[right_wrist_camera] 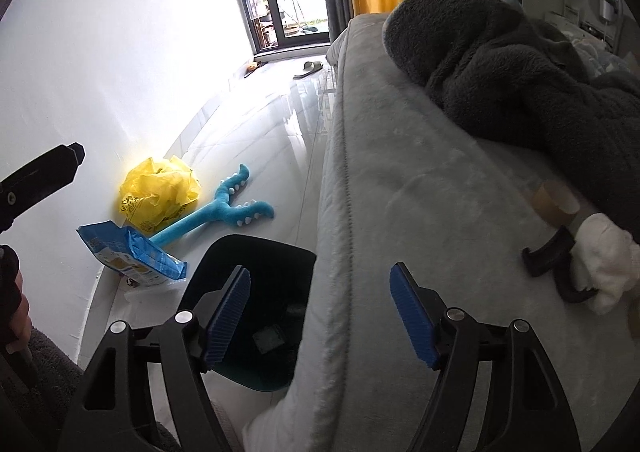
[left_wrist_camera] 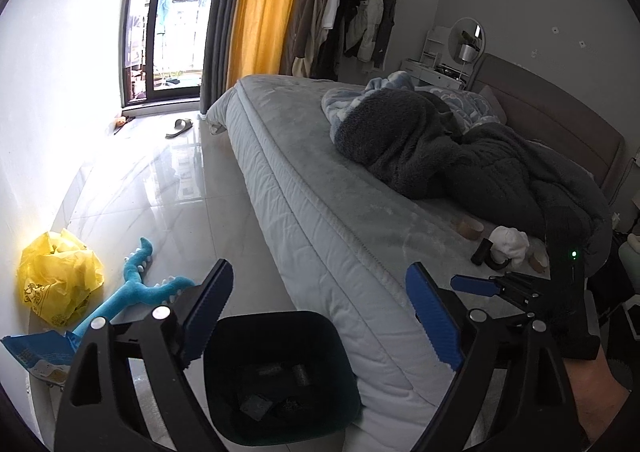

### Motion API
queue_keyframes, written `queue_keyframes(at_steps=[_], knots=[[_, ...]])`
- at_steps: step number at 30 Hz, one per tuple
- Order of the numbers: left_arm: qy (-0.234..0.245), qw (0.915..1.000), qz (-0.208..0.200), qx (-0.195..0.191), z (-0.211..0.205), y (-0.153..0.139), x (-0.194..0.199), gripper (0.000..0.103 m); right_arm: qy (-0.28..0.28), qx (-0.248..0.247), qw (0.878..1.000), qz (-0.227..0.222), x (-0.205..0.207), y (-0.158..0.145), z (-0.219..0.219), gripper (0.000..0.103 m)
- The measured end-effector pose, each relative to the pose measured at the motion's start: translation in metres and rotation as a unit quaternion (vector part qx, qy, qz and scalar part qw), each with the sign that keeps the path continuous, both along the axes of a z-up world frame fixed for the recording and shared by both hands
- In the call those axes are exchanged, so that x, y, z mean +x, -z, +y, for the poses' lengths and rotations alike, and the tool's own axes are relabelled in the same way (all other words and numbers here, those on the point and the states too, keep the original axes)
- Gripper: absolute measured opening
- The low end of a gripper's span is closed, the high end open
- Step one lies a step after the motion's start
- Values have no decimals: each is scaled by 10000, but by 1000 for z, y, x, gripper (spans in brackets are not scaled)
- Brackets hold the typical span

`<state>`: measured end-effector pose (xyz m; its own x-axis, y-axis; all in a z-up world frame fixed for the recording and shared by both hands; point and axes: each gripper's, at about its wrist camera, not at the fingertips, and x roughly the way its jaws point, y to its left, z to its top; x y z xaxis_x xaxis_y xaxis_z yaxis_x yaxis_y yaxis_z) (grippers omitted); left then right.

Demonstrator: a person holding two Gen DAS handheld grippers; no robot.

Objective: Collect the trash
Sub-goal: 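Move both open tools from the bin to the white socks and black clip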

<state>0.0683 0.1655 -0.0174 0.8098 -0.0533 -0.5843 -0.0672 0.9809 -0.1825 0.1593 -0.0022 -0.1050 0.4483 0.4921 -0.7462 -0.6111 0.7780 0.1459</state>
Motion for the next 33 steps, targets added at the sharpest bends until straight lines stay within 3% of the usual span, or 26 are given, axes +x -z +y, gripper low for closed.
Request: queue_keyframes(at_steps=[10, 23, 33], knots=[[617, 9975, 133, 318, -44, 11, 33, 90, 335, -132, 9990, -282, 21, -17, -61, 74], [1052, 9932, 382, 309, -75, 30, 69, 89, 389, -291, 9968, -629, 41, -32, -104, 74], [1482, 9873, 464, 329, -104, 44, 93, 89, 603, -364, 9960, -554, 64, -18, -128, 74]])
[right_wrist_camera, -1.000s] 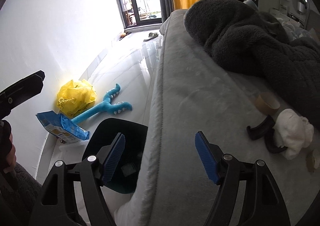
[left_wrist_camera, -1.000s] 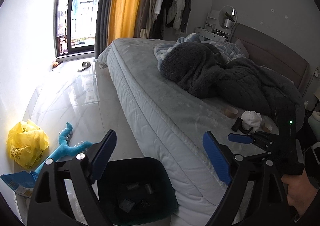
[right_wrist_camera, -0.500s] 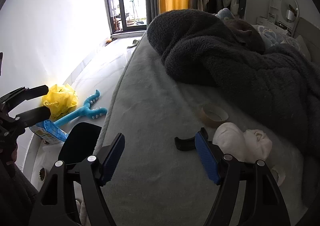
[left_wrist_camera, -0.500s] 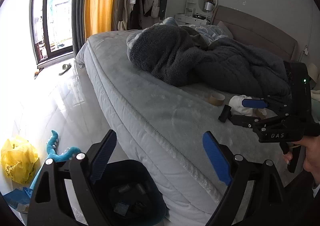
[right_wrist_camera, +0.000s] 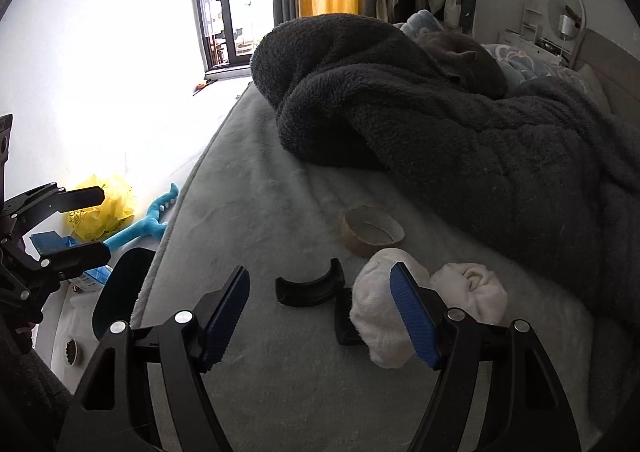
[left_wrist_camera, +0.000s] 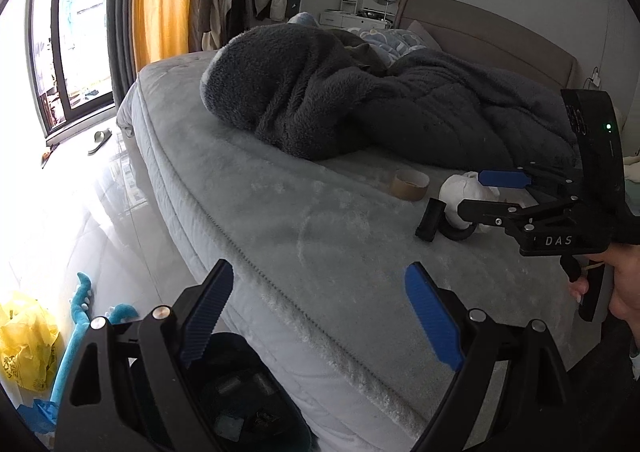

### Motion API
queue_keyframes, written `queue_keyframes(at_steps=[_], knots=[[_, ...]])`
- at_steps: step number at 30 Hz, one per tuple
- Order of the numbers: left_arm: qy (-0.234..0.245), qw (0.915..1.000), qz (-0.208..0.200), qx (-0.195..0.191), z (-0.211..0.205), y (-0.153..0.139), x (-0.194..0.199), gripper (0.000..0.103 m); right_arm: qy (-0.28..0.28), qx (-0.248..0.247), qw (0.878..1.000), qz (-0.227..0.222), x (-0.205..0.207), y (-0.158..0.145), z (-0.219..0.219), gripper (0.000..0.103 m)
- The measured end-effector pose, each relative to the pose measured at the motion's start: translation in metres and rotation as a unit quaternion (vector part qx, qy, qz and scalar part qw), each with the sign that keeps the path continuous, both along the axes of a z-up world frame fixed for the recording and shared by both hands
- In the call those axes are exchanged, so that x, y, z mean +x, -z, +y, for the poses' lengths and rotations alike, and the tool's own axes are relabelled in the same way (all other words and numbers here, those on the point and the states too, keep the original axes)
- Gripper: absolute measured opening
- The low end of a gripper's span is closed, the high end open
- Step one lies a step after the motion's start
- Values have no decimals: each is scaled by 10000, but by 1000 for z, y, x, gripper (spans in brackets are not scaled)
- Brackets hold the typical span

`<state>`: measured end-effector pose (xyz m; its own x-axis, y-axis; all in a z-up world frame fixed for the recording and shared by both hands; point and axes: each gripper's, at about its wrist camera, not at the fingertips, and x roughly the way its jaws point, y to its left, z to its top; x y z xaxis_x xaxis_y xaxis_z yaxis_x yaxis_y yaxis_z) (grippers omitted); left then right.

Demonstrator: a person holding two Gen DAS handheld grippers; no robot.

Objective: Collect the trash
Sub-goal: 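Move both open tools from the bin to the white socks and black clip, then grasp the white rolled sock with right gripper while left gripper grasps black clip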

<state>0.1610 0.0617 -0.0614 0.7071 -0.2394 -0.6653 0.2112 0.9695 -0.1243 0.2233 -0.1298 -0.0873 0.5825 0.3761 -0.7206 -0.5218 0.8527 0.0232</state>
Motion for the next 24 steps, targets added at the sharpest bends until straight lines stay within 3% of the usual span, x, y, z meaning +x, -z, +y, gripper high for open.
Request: queue_keyframes(at_steps=[9, 19, 24], knots=[[349, 9991, -24, -259, -24, 7, 18, 89, 66, -336, 9994, -88, 14, 11, -9, 72], [464, 9982, 69, -387, -46, 15, 31, 89, 221, -340, 9992, -30, 30, 18, -32, 67], [515, 9977, 90, -434, -57, 18, 36, 89, 278, -502, 9983, 14, 36, 26, -41, 57]])
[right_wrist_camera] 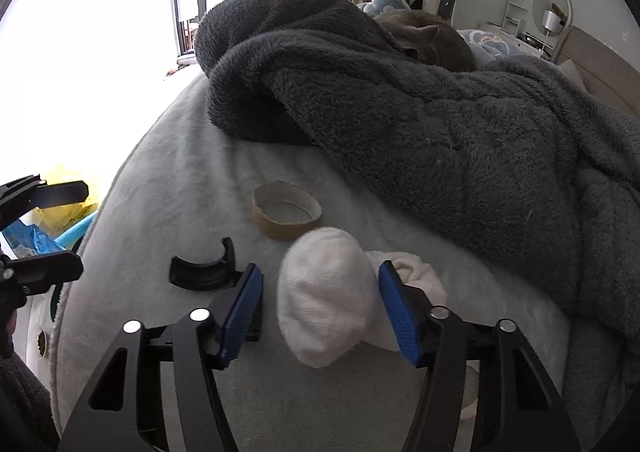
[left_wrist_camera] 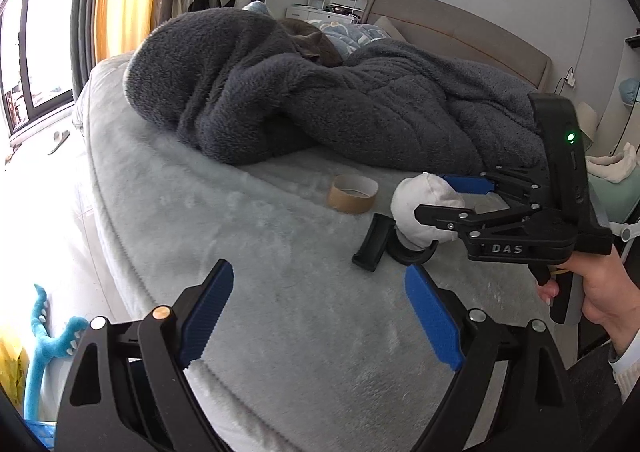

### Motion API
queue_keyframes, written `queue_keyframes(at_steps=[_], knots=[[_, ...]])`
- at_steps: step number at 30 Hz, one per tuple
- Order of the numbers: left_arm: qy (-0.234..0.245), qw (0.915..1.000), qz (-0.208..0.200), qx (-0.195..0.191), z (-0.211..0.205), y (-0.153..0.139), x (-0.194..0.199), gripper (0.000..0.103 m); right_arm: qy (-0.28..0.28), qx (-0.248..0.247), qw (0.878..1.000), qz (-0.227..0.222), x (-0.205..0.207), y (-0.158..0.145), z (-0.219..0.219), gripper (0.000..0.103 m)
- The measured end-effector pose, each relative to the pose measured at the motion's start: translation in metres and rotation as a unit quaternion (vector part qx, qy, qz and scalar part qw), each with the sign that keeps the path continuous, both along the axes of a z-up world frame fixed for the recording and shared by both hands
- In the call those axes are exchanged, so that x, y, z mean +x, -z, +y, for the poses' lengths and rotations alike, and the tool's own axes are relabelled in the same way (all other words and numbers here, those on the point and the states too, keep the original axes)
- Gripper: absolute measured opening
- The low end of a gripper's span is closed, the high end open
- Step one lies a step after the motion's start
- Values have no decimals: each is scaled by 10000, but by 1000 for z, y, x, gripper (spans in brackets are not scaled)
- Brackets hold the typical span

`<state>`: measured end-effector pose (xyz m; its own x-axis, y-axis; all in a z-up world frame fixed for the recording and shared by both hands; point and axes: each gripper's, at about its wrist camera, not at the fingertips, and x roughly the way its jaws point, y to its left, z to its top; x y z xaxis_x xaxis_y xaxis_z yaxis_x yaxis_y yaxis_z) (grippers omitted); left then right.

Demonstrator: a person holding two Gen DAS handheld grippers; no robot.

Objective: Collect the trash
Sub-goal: 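Grasp the white rolled sock with right gripper while left gripper grasps black clip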

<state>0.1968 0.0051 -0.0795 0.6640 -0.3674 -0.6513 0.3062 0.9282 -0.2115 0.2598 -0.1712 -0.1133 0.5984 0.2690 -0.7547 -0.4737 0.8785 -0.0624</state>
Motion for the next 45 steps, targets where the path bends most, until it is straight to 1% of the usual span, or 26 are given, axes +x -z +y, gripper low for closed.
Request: queue_keyframes(at_steps=[2, 3, 5, 8, 13, 21, 24, 28, 33, 40, 45], knots=[[19, 10000, 13, -38, -4, 1, 3, 89, -12, -97, 10000, 6, 1, 4, -1, 46], [27, 10000, 21, -55, -6, 2, 4, 89, -18, -139, 9999, -33, 1, 4, -2, 43], [42, 9999, 45, -80, -11, 5, 7, 89, -38, -153, 9998, -99, 0, 3, -4, 33], [68, 9999, 91, -104, -18, 9, 11, 88, -41, -4, 9999, -148, 0, -2, -9, 30], [155, 9998, 130, -48, -32, 16, 16, 81, -53, 592, 9981, -135, -1, -14, -22, 29], [164, 9995, 216, 144, -49, 29, 28, 65, 52, 1066, 9942, -164, -1, -28, -44, 30], [164, 9994, 256, 134, -52, 33, 34, 60, 80, 1133, 9934, -171, -1, -29, -50, 29], [219, 9993, 287, 107, -59, 36, 40, 57, 92, 1168, 9930, -140, -1, -29, -57, 30], [243, 9990, 356, 96, -64, 42, 46, 47, 135, 1225, 9923, -120, -3, -28, -66, 30], [301, 9986, 409, 113, -75, 46, 52, 39, 141, 1188, 9928, -110, -3, -26, -74, 30], [297, 9984, 450, 161, -82, 48, 54, 30, 146, 1204, 9926, -87, -4, -26, -78, 30]])
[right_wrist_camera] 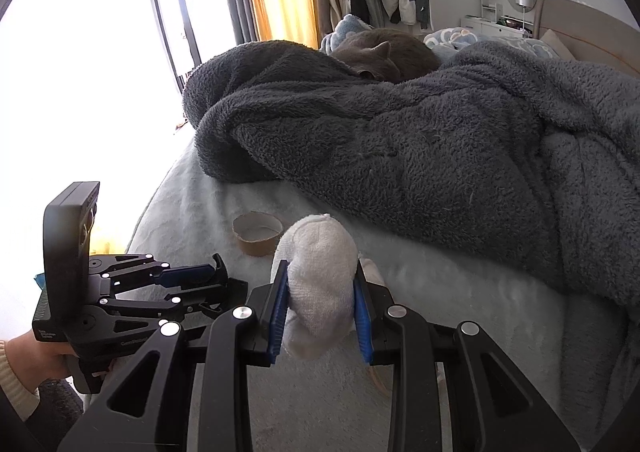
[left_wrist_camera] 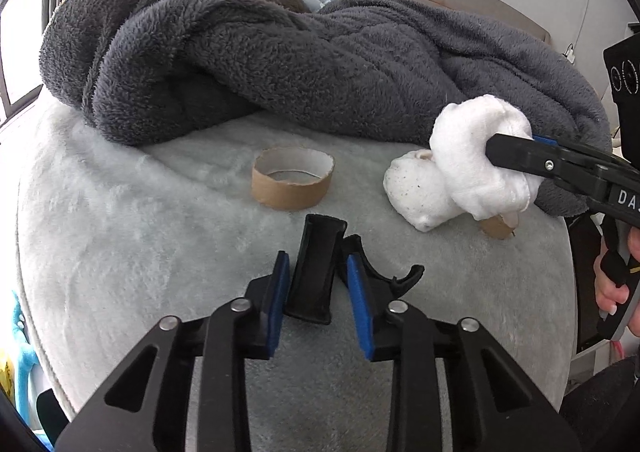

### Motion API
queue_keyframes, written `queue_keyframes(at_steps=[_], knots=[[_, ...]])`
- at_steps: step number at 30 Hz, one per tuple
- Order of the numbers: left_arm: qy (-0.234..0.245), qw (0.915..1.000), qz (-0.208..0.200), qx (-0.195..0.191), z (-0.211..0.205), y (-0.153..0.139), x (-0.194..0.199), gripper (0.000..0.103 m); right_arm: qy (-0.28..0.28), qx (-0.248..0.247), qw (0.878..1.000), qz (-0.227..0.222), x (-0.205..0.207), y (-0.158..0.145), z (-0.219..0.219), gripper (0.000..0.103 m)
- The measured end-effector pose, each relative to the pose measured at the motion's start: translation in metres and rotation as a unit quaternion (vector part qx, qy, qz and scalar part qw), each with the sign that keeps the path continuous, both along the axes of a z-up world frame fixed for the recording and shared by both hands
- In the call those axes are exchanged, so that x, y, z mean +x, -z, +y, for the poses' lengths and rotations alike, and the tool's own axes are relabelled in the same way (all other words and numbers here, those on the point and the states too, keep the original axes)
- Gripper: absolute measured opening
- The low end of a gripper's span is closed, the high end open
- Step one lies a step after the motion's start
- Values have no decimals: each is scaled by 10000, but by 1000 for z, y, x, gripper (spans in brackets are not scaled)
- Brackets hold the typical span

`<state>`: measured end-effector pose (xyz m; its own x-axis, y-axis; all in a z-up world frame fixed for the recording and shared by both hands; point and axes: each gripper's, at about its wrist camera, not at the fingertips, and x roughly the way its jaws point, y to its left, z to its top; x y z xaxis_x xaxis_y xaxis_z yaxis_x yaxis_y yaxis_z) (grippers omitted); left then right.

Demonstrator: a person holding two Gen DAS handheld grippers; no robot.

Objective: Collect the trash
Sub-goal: 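Grasp the white rolled sock with right gripper while left gripper grasps black clip, then carry both items to the teal bin and open left gripper over it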

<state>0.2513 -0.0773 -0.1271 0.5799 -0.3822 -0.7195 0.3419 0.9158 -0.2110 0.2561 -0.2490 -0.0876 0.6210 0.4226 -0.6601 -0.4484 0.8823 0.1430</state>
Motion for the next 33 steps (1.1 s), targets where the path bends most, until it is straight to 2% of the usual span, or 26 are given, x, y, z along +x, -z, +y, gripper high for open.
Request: queue_keyframes(at_steps=[3, 17, 33], knots=[[-91, 9999, 13, 82, 0, 0, 1, 24, 13, 12, 10000, 1, 0, -1, -2, 30], [-395, 9990, -87, 186, 21, -18, -18, 23, -63, 272, 9996, -79, -10, -26, 15, 30], [-1132, 9929, 29, 363, 93, -27, -63, 23, -268, 348, 9989, -162, -48, -53, 62, 30]])
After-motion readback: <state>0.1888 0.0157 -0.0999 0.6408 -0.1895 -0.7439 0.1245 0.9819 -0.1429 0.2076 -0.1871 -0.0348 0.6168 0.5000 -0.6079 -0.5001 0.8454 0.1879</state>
